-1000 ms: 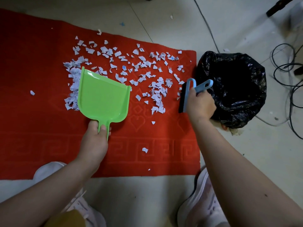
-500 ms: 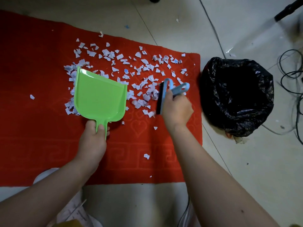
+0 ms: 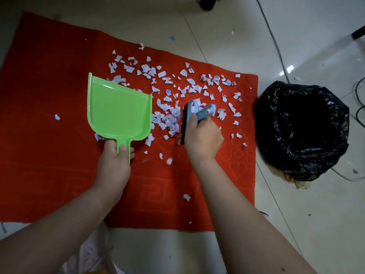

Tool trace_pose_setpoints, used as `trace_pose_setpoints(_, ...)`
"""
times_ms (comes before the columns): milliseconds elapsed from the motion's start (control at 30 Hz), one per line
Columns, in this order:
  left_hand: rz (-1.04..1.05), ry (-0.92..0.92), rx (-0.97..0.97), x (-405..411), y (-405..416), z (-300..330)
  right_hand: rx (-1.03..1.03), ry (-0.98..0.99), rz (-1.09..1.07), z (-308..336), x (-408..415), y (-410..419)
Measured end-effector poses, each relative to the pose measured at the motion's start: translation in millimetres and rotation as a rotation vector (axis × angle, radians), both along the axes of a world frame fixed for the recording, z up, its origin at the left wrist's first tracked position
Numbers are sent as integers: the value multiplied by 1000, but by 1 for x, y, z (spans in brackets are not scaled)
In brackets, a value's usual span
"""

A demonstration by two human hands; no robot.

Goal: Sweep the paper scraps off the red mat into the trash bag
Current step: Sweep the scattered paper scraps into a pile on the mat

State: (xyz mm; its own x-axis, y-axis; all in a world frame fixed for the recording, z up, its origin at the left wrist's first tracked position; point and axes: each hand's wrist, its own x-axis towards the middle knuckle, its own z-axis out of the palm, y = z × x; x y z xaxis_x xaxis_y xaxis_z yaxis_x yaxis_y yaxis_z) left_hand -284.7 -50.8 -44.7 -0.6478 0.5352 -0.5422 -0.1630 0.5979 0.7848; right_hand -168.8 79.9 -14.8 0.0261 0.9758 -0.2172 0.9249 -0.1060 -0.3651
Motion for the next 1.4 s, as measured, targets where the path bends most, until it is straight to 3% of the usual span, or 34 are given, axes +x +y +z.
trace_pose_setpoints(167,35,4,-21,-8,-1,1,78,-25,-166,7,18,19)
trace_pose_setpoints(267,31,-8,-25,-9,0,2,4,-65,-122,2,6,13)
trace_pose_setpoints(533,47,-12,-21,-11,0,4,-50,50,9,-2,-36,-8)
trace_pose_setpoints(733,32,-12,-9,-12,-2,6,27,49,-152,7,-14,10)
trace_pose_setpoints(867,27,-15,2,-9,2,7,-18,-16,-23,1,-24,-2)
trace_pose_setpoints(1067,35,-5,16,-8,7,10,-63,78,115,0,-49,-14)
trace_pose_setpoints(1400,52,-11,6,-13,9,8,79,121,-175,12,33,36)
